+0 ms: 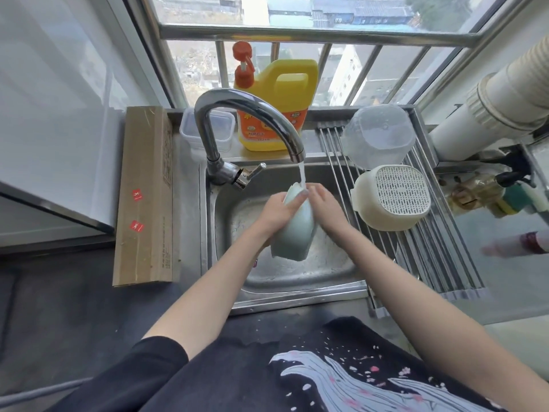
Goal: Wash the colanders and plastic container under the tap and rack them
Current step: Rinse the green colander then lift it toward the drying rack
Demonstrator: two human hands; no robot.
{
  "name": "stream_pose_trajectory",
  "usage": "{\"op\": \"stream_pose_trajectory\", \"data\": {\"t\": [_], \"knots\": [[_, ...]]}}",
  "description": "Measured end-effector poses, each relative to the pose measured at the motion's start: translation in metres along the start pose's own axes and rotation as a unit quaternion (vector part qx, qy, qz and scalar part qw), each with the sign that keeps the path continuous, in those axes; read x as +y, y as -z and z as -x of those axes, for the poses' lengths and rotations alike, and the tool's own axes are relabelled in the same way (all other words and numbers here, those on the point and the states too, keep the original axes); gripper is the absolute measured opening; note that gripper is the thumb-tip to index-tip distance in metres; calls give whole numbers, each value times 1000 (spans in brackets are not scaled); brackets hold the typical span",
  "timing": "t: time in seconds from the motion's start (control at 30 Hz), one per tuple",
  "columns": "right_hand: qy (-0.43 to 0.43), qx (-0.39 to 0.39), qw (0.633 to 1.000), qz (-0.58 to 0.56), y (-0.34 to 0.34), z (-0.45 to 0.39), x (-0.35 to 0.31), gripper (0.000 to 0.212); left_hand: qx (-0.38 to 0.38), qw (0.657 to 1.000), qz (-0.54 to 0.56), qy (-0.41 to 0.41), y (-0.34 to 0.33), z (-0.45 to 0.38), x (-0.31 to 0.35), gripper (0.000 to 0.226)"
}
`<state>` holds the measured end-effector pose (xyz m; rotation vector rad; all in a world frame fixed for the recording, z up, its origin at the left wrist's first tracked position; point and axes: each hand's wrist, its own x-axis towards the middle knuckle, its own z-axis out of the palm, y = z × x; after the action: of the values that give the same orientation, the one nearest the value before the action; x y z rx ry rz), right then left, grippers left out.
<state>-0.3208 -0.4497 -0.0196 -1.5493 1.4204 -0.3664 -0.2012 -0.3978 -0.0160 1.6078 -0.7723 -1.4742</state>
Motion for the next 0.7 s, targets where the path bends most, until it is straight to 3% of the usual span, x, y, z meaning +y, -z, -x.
{"op": "stream_pose_trajectory", "data": {"t": [0.07, 0.17, 0.27, 0.37, 0.43, 0.57, 0.7], "knots": [[-72, -28, 990, -118, 9, -7, -6, 33, 3, 1000, -12, 6, 3, -2, 4, 23], [-59, -80, 984, -151, 22, -5, -3, 36, 24, 996, -84, -3, 14, -8, 9, 30], [-20, -142, 981, -134, 34, -10, 6, 26, -9, 987, -158, -13, 26, -17, 19, 43], [-23, -156, 982, -102, 37, -14, 7, 39, -54, 983, -168, -40, 32, -21, 25, 42], [-59, -105, 977, -173, 34, -17, 11, 47, -45, 991, -122, -36, 35, -25, 23, 37], [-123, -23, 924, -362, 26, -18, 12, 42, -30, 997, 61, 41, 46, -29, 4, 41], [-190, 28, 878, -437, 5, -8, 15, 45, -7, 987, 158, 44, 46, -24, -22, 48]]}}
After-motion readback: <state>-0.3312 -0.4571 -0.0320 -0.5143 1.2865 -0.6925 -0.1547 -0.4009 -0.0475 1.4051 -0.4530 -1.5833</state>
